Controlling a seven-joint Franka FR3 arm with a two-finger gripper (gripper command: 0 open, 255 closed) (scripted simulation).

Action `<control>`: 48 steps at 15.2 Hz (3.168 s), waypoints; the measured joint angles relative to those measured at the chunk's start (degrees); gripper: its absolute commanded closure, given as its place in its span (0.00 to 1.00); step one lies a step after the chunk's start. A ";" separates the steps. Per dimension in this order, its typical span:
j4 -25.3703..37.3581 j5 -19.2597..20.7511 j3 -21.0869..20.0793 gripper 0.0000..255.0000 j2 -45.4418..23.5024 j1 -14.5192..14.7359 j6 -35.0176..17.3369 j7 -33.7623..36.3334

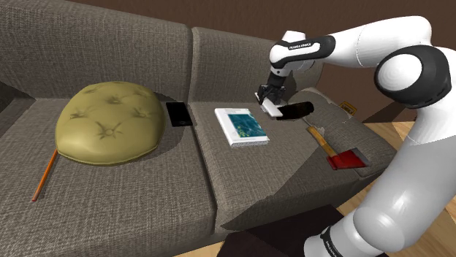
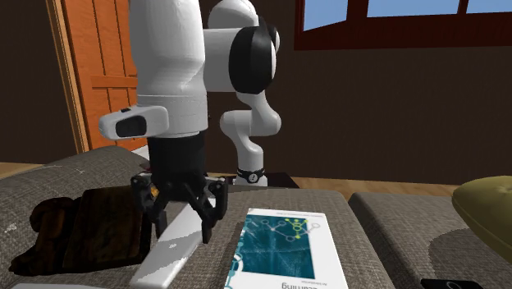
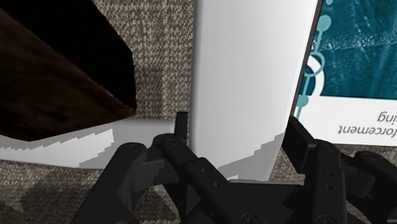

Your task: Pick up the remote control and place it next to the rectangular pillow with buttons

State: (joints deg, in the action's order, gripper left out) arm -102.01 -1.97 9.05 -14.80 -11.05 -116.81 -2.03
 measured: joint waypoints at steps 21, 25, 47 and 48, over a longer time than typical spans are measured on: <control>13.20 0.47 0.21 1.00 2.21 -0.08 15.37 0.21; 16.21 0.48 0.22 1.00 2.17 -0.11 18.35 0.27; -4.02 2.28 -12.51 1.00 18.86 14.24 14.93 27.28; -4.14 2.20 -13.21 1.00 19.11 14.85 15.07 28.59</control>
State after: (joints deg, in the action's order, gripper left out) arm -106.15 0.23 -4.16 4.31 3.80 -101.74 26.56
